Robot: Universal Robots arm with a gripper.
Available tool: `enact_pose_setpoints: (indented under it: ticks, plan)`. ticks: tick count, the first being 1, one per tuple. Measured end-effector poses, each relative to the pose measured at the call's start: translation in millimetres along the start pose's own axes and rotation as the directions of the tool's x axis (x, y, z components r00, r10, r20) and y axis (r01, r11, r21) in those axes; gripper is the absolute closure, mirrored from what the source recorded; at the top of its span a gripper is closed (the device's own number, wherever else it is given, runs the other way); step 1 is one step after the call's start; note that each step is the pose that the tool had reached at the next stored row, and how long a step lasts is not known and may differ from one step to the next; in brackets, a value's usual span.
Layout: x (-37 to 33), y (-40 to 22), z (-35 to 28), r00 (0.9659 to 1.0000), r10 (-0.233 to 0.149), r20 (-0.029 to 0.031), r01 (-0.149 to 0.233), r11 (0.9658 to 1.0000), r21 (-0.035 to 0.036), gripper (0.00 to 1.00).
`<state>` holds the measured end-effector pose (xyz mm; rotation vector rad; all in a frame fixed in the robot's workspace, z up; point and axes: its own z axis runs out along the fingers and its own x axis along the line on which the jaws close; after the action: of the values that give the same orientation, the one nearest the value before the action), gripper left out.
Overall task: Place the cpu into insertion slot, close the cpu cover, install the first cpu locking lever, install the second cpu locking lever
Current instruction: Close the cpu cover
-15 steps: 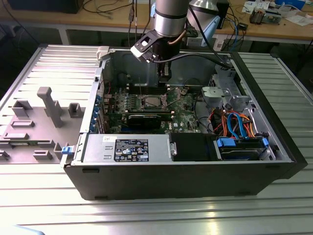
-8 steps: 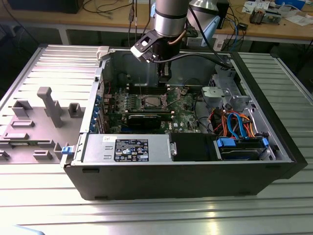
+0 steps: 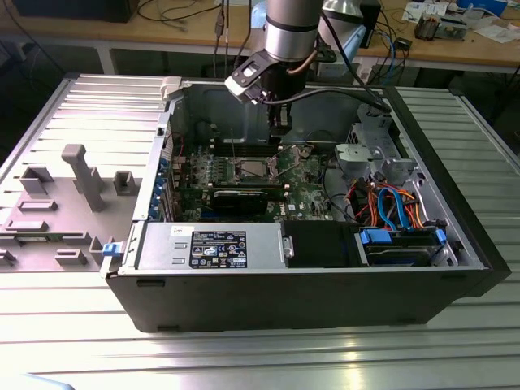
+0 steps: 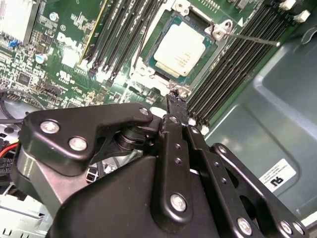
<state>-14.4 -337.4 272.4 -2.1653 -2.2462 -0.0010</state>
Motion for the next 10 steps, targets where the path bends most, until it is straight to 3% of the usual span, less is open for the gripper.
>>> enact_pose_setpoints:
  ticks: [10]
  plan:
    - [-0.3, 15.4, -0.2, 1.0, 0.0, 0.0, 0.0, 1.0, 0.0, 0.89]
